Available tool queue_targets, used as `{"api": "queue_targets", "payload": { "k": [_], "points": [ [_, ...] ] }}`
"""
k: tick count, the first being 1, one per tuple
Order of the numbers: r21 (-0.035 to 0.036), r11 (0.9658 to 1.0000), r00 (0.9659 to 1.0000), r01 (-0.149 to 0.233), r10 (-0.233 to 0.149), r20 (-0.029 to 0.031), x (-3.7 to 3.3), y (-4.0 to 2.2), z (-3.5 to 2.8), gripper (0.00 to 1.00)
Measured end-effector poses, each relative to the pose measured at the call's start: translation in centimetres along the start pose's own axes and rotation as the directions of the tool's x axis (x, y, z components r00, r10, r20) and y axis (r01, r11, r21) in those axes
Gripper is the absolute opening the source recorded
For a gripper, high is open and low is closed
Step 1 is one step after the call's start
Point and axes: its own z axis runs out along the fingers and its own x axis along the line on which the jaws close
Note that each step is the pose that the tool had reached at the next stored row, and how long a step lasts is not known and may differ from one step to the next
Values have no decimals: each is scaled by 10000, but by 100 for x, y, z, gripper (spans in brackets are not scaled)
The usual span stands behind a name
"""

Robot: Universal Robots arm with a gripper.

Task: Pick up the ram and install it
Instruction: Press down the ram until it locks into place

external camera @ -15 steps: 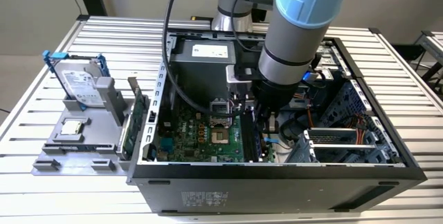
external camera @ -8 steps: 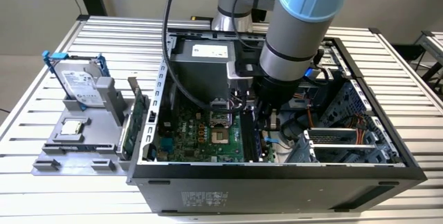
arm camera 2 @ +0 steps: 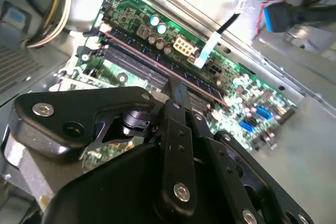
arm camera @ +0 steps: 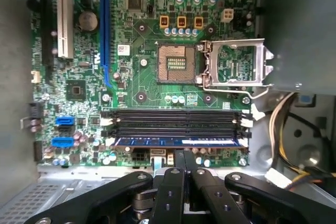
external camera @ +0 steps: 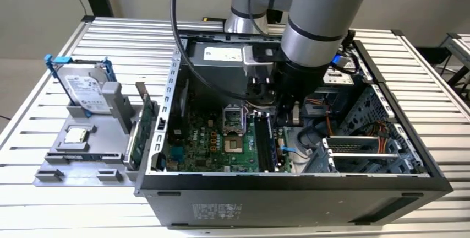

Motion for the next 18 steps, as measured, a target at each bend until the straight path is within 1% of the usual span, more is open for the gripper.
{"api": "queue_targets", "payload": {
  "k": [10,12,14,18],
  "points": [
    [0,10000,10000,0,0,0,-14,2,-454,0],
    [0,10000,10000,0,0,-2,-16,2,-532,0],
    [1,10000,10000,-1,1,2,-17,3,-554,0],
    [-3,10000,10000,-1,1,1,-17,3,-564,0]
  ]
}}
